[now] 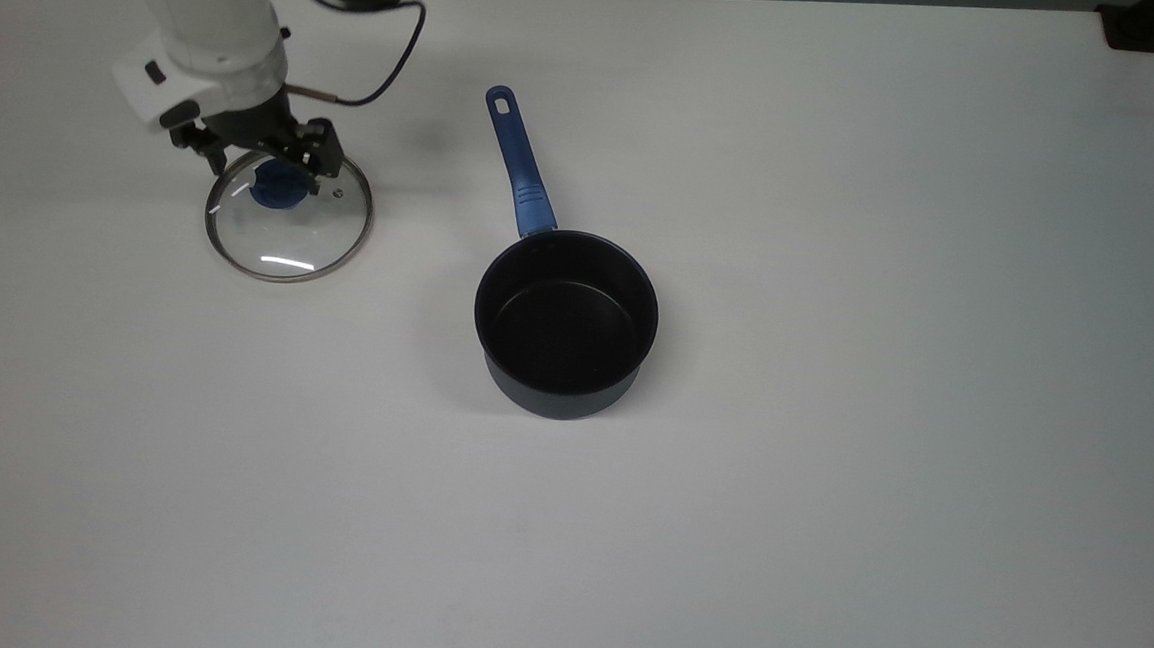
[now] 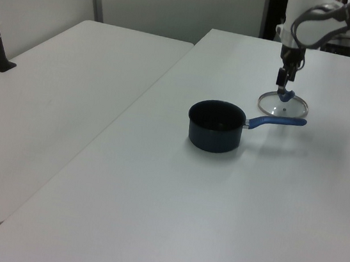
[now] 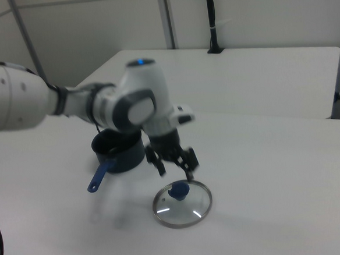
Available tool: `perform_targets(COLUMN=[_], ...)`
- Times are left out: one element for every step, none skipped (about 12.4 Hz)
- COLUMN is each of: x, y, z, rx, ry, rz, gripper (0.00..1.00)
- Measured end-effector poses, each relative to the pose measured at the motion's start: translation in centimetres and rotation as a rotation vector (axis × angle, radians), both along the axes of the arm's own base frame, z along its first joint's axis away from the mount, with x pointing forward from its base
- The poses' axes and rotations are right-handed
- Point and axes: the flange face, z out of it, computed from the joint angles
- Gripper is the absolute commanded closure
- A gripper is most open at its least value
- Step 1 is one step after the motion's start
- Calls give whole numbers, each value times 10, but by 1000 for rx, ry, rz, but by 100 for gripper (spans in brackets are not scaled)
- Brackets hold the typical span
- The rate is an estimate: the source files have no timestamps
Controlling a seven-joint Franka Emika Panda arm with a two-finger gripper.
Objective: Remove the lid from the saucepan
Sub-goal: 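Lower the glass lid onto the table beside the saucepan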
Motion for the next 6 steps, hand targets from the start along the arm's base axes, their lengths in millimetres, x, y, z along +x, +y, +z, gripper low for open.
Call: perform_targets(x=[7, 11, 8, 0, -9, -16], y=[19, 45, 70, 97, 120, 137], z=[30, 66, 97, 123, 141, 154], rx=[2, 5, 12, 18, 23, 26], ry=[0, 0, 9, 21, 25, 31], rz=[-19, -30, -17, 8, 26, 33], gripper=[0, 0, 0, 0, 0, 0])
